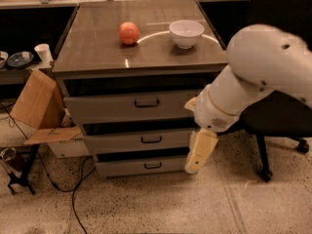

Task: Open middle drawer

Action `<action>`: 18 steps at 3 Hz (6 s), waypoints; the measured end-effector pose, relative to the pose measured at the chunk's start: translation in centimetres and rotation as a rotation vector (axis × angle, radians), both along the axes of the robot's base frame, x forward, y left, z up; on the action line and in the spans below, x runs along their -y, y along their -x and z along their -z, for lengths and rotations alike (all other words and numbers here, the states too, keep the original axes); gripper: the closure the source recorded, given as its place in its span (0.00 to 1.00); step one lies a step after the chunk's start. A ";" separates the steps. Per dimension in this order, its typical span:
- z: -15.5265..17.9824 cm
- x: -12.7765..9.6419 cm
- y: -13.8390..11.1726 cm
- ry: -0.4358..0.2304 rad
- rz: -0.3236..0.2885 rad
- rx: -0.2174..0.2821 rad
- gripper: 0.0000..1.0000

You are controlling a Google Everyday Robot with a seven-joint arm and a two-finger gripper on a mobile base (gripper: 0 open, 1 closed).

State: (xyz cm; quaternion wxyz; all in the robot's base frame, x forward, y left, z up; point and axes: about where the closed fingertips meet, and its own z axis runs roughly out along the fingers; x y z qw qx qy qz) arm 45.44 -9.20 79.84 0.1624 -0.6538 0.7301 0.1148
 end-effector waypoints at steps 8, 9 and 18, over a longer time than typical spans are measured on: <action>26.0 -9.4 -13.2 -0.268 0.139 -0.077 0.00; 30.2 -7.5 -14.9 -0.247 0.215 -0.125 0.00; 34.7 -10.7 -23.4 -0.283 0.299 -0.102 0.29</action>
Offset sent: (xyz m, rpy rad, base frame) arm 0.0136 0.1403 -0.1830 0.1498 0.0326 -0.0953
